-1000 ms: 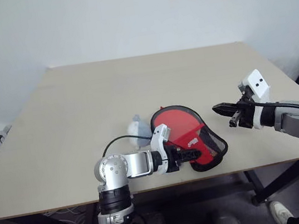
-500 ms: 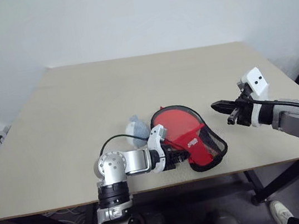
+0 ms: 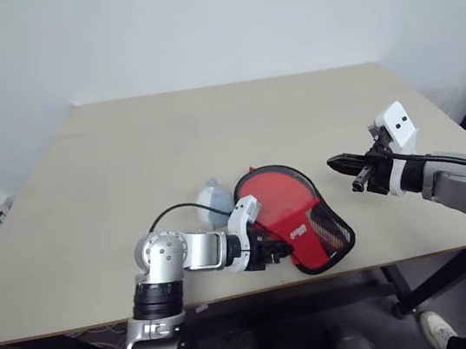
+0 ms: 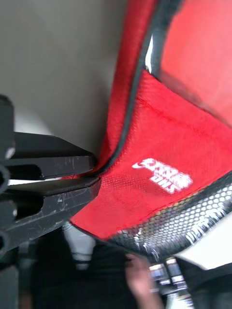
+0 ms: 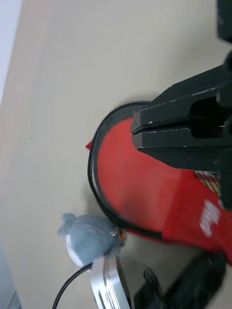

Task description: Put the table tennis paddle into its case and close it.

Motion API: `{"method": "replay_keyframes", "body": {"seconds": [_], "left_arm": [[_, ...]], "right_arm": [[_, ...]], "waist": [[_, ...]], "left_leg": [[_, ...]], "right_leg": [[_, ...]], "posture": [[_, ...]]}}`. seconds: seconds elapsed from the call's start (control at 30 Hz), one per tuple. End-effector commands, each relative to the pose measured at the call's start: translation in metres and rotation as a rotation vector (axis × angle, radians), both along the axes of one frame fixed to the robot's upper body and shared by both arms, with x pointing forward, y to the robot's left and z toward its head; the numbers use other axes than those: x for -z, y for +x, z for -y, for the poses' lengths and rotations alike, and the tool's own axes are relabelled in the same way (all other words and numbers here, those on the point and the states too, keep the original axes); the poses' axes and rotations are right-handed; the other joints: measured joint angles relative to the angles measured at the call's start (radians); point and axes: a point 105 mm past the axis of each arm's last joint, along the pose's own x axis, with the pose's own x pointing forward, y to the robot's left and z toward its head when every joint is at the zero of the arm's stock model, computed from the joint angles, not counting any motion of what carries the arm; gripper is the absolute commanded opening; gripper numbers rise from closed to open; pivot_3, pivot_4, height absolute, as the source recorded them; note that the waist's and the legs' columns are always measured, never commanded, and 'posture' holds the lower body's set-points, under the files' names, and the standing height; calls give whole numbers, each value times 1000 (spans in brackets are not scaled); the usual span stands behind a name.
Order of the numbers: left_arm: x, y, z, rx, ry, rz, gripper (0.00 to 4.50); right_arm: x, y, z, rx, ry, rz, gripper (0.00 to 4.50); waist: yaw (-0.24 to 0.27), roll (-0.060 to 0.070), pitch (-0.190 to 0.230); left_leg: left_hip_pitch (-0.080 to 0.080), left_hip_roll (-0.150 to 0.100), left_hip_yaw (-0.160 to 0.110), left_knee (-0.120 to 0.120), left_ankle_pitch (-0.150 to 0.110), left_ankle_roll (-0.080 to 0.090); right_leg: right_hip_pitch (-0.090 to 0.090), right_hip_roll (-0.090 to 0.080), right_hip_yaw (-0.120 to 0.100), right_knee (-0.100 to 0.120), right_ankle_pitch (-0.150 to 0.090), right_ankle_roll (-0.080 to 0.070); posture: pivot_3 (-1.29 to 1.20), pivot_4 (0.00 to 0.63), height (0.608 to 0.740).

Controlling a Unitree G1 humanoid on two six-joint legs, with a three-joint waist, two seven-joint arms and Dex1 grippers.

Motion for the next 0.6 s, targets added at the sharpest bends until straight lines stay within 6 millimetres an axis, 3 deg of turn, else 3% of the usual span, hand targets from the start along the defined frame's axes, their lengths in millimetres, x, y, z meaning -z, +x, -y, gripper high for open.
{"method": "replay_keyframes", "body": {"seconds": [0.03, 0.4, 0.6], "left_arm": [[-23, -20, 10, 193, -74, 27, 18], [-35, -47, -9, 423, -48, 32, 18], [-28, -43, -19, 430, 3, 58, 18]], "right_arm": [[-14, 3, -4, -14, 7, 62, 0], [-14, 6, -11, -33, 15, 66, 0], [-13, 7, -13, -40, 18, 66, 0]], "waist": [[0, 0, 1], [-2, 5, 5], [-2, 5, 5]], "left_leg": [[0, 0, 0, 0, 0, 0], [-1, 0, 3, -1, 0, 0], [-2, 0, 6, -3, 0, 0]], "right_leg": [[0, 0, 0, 0, 0, 0], [-3, 1, 1, 0, 0, 0], [-5, 1, 4, 1, 0, 0]], "posture": [[0, 0, 654], [0, 0, 654], [0, 0, 654]]}}
